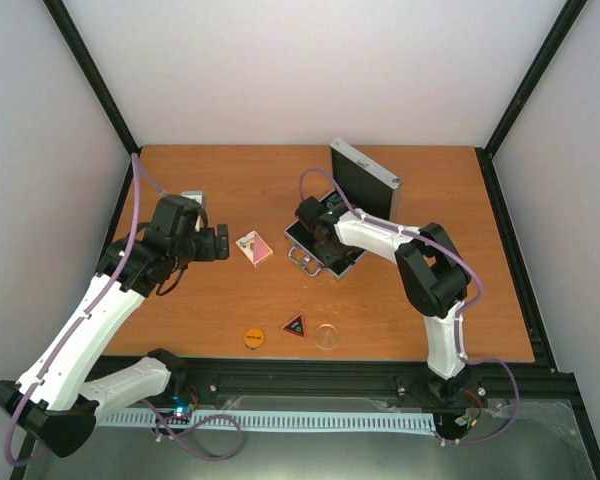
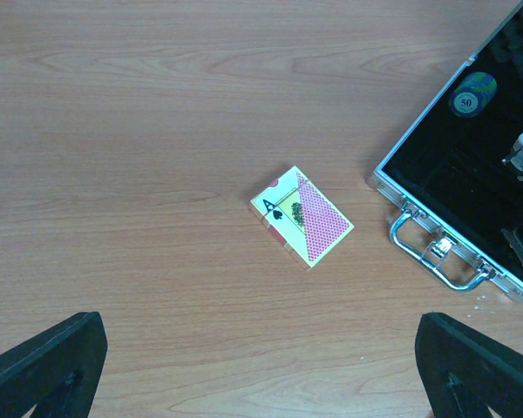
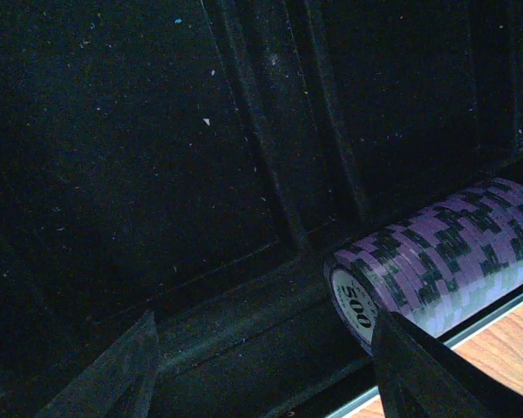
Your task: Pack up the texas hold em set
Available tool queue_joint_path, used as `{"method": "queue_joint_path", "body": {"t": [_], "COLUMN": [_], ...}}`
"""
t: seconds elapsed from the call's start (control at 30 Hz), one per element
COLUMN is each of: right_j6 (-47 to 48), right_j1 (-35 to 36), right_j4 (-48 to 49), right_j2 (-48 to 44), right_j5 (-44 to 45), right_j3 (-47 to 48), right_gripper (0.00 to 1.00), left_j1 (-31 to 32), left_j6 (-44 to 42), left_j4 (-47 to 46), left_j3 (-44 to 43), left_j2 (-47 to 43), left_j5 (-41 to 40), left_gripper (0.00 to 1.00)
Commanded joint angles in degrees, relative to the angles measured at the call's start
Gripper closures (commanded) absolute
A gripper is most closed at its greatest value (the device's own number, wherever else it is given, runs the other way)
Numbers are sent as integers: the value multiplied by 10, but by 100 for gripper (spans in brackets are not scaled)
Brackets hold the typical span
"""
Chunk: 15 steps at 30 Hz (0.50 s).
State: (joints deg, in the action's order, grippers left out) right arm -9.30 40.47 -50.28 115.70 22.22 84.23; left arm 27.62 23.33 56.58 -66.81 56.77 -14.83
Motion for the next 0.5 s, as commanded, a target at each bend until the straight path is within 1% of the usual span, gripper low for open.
{"method": "queue_joint_path", "body": {"t": [0.0, 0.3, 0.47], "right_j6": [8, 48, 47], "right_j1": [-13, -6, 5], "right_j4": [12, 10, 0], "right_j2": [-1, -59, -79], "right_j5": [-2, -86, -78], "right_j3": [-37, -55, -35], "right_gripper": [31, 31, 29], "left_j1": [-4, -4, -4], "left_j6": [-5, -2, -3], "left_j4": [-9, -16, -19], "left_j3": [-16, -14, -17], "left_j2": [-2, 2, 8], "left_j5": [-5, 0, 1], "left_gripper": [0, 0, 0]}}
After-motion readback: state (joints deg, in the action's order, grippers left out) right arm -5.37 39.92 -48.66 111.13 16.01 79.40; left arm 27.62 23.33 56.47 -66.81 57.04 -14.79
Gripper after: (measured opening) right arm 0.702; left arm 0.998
